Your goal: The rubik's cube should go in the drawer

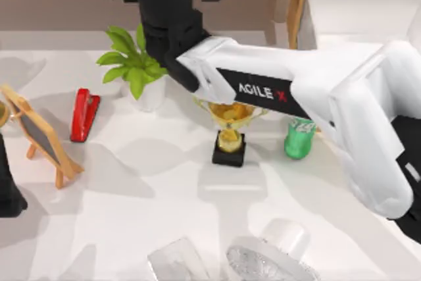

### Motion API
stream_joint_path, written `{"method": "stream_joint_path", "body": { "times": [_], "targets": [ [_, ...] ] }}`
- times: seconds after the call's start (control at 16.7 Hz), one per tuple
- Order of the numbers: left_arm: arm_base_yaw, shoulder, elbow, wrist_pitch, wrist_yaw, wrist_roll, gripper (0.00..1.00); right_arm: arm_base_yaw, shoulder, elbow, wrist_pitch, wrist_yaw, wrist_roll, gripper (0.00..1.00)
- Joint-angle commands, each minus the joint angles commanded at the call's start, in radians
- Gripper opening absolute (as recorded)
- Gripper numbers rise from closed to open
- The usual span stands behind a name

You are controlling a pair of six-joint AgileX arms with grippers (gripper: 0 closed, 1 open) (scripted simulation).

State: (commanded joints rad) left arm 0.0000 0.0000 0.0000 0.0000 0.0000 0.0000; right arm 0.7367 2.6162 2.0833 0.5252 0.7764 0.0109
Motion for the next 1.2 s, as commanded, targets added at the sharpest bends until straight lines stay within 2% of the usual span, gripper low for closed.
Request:
{"method": "stream_joint_path", "body": {
  "times": [0.84, 1.2],
  "targets": [
    [0.0, 0.0, 0.0, 0.0, 0.0, 0.0, 1.0, 0.03, -0.099, -0.102, 0.003, 0.024, 0.004, 0.0],
    [0.0, 0.0, 0.0, 0.0, 0.0, 0.0, 1.0, 0.054, -0.154, -0.078, -0.063, -0.006, 0.05, 0.0]
  ]
}}
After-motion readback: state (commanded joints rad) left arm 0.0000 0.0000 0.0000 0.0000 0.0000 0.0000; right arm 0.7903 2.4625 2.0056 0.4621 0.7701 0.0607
